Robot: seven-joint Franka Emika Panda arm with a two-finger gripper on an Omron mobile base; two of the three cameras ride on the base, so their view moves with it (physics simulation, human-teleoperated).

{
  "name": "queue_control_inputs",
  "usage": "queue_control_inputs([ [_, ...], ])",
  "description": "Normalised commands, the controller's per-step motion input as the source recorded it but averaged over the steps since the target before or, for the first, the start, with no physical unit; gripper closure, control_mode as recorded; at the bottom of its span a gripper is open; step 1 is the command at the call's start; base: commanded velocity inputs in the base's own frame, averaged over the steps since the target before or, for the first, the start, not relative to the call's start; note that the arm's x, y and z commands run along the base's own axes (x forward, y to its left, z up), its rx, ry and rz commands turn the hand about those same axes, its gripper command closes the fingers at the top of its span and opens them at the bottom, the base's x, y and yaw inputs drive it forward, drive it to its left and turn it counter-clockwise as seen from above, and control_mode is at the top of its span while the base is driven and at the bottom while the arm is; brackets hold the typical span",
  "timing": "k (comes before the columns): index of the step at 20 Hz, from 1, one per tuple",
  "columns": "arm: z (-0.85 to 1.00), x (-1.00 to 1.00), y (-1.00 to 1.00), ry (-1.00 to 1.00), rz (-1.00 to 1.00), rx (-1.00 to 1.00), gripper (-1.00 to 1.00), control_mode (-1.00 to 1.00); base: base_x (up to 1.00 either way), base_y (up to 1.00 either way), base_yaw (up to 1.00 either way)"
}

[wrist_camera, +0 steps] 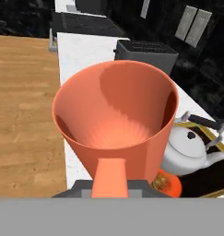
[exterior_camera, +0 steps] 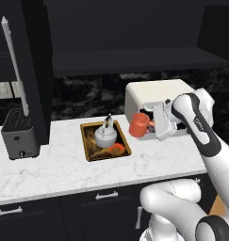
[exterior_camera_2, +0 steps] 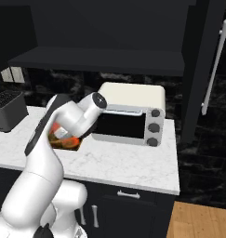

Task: Pick the kettle from the counter and place it on the tray. Then pick the mug from the cabinet and place it on the tray. Then close the cabinet doors.

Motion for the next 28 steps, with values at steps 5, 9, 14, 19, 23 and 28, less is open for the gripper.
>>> queue_control_inputs([
  [5, -0.69, 0.39, 0.07, -0.01, 0.07, 0.00, 1.00, -1.00, 0.00, 0.00, 0.00],
  [9, -0.22, 0.26, 0.01, 0.14, 0.04, 0.00, 1.00, -1.00, 0.00, 0.00, 0.00],
  [14, -0.20, 0.17, -0.02, 0.03, 0.00, 0.00, 1.00, -1.00, 0.00, 0.00, 0.00],
  [19, -0.63, 0.43, -0.01, 0.00, 0.00, 0.00, 1.00, -1.00, 0.00, 0.00, 0.00],
  [23, -0.44, 0.44, 0.00, 0.01, 0.00, 0.00, 1.00, -1.00, 0.00, 0.00, 0.00],
  [28, -0.05, 0.44, -0.03, 0.06, 0.00, 0.02, 1.00, -1.00, 0.00, 0.00, 0.00],
])
